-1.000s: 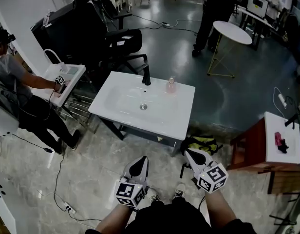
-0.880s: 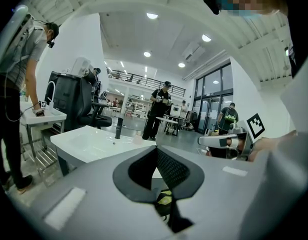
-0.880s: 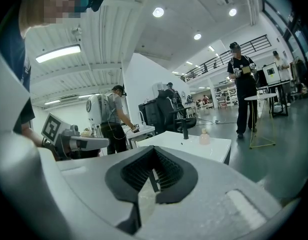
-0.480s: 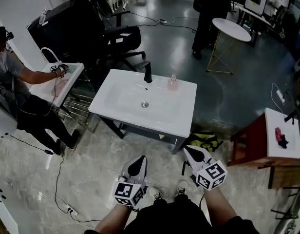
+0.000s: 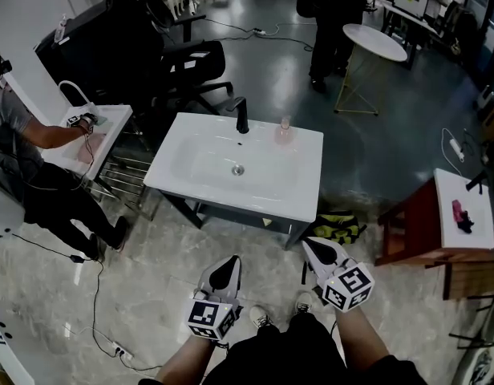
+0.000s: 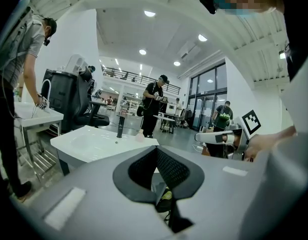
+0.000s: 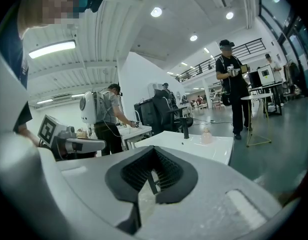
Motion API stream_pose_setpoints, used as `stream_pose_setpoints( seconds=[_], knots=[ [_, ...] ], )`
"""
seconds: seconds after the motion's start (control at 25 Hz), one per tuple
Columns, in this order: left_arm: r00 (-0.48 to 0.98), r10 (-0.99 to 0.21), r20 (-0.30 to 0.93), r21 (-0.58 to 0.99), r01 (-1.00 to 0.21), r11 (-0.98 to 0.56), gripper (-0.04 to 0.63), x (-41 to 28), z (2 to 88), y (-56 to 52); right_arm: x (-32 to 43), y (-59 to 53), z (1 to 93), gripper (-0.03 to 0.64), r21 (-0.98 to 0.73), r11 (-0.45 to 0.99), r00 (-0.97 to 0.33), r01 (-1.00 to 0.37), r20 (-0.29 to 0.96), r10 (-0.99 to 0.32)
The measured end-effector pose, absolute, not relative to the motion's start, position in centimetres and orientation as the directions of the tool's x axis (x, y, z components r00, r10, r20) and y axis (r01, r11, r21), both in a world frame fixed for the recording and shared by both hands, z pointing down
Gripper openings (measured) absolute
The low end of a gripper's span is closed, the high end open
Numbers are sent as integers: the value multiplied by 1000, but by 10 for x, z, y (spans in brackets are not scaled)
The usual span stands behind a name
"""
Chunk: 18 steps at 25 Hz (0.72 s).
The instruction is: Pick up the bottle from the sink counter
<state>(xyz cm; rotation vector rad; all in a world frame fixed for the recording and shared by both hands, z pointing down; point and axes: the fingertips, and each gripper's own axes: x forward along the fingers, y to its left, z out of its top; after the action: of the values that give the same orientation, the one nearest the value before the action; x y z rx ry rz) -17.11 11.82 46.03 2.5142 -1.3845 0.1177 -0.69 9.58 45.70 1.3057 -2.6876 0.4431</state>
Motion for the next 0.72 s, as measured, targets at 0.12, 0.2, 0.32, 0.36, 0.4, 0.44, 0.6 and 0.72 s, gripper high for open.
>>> stream_pose_setpoints(
  seconds=[0.12,0.2,0.32,0.36,0.4,0.44,0.6,0.72],
  knots=[
    [540,-819,196,189,-840,-508,3,-173,459,115,-8,93,457,0,-208,586,-622,-783,228,-750],
    [538,-821,192,187,-841,-507,3,-171,458,113,-7,91,457,0,-208,587,-622,-782,227,-749],
    [532,-825,188,186,-844,-502,3,-171,457,106,-7,84,456,0,-207,589,-624,-781,225,-748],
    [530,-827,187,187,-846,-500,3,-170,456,103,-6,80,455,0,-206,591,-625,-780,225,-747],
    [528,-829,186,187,-847,-498,3,-169,456,100,-5,77,454,0,-206,593,-628,-778,224,-746],
    [526,-830,185,186,-848,-496,3,-167,455,97,-4,73,453,0,-207,597,-631,-775,221,-744],
    [519,-834,187,181,-853,-491,3,-154,453,87,7,57,450,0,-206,609,-643,-766,209,-737],
    [515,-836,190,177,-855,-487,3,-143,453,76,18,43,449,0,-205,613,-646,-763,204,-736]
  ],
)
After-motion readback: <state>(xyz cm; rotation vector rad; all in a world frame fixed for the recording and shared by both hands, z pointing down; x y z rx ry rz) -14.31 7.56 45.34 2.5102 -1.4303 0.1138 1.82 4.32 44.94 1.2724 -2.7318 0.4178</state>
